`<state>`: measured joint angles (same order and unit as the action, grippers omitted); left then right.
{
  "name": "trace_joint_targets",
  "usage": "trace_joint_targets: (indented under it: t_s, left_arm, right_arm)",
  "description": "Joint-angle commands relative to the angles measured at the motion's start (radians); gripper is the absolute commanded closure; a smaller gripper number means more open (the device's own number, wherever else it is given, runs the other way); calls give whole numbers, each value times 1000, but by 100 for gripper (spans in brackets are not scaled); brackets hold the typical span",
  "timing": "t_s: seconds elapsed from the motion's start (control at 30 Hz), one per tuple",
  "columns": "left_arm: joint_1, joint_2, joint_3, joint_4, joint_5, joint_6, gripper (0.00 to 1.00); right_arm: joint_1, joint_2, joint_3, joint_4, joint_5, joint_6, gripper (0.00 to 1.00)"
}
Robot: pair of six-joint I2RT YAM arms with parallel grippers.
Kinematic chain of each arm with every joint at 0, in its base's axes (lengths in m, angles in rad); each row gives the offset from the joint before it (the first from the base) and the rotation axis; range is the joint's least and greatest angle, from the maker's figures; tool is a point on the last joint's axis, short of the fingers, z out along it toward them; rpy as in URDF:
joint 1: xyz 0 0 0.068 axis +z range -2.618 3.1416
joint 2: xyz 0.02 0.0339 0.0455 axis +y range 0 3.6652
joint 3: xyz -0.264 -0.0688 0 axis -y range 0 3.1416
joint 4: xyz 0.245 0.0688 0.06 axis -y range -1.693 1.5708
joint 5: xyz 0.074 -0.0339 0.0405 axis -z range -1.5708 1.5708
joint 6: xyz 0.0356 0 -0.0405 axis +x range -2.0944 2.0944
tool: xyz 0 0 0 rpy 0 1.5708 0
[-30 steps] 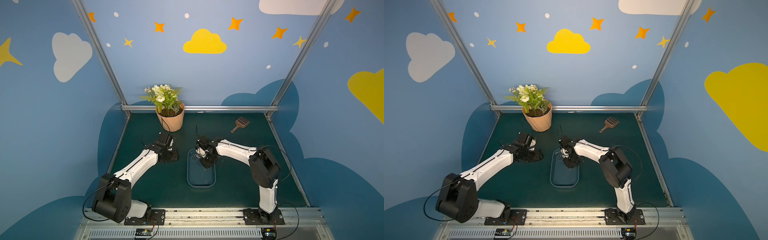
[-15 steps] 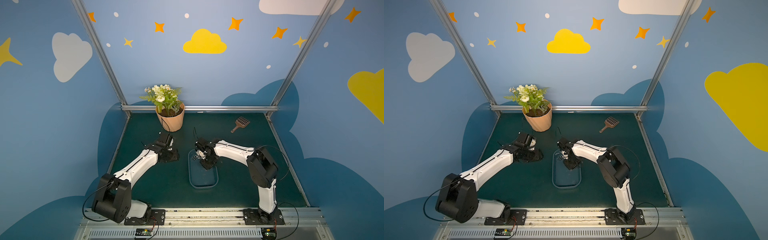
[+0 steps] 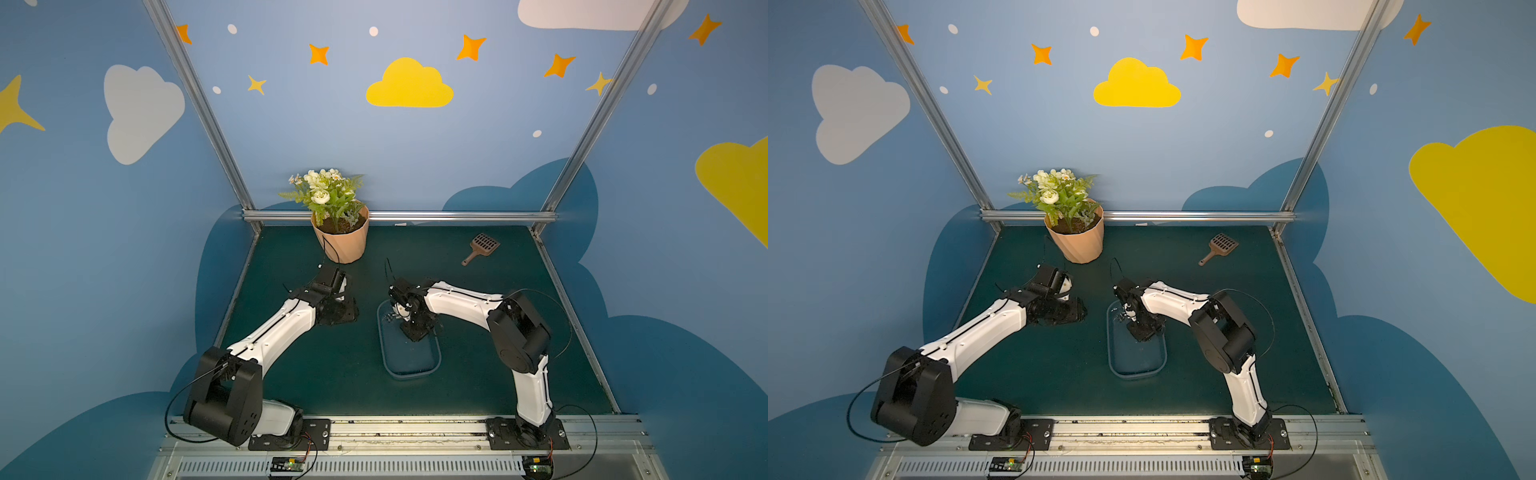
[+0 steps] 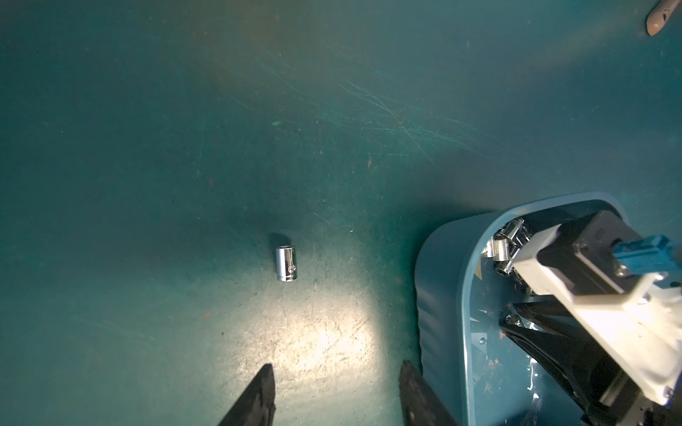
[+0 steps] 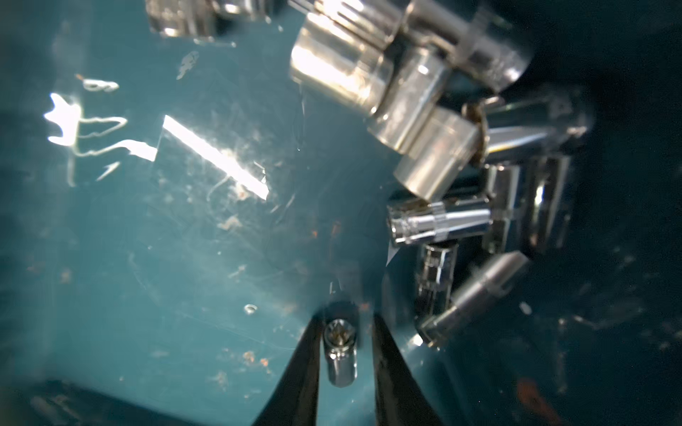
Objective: Take out the socket from the storage box
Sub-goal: Pick up the socket head from the storage box, then place the socket head at the center of the board.
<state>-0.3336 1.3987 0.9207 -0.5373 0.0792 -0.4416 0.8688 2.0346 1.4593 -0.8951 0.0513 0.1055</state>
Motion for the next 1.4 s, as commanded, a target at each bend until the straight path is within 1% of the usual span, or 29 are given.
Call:
trace_joint_targets:
  t_s: [0.0, 0.17, 0.37, 0.7, 0.9, 1.1, 1.23, 1.37]
  left_arm:
    - [4, -20, -14, -3, 5, 5, 45]
    - [4, -20, -14, -4, 5, 3, 45]
    - [5, -22, -13, -4, 6, 4, 45]
    - [4, -16, -3, -6, 7, 4, 45]
    - [4, -11, 9, -10, 8, 8, 45]
    - [4, -9, 15, -13, 10, 9, 45]
    - [4, -8, 15, -13, 11, 10, 45]
    - [4, -9, 14, -15, 11, 12, 44]
  right_arm:
    - [7, 10, 10, -23, -24, 5, 79]
    - [7, 9, 8, -19, -33, 1, 86]
    - [7, -3, 8, -13, -47, -3, 91]
    - [-22, -94, 48, -24, -101, -14, 91]
    - [-94, -163, 82, -37, -157, -32, 91]
    - [-199, -209, 92, -53, -164, -61, 91]
    - [-272, -204, 83, -59, -158, -72, 91]
    - [-327, -164, 66, -52, -140, -81, 91]
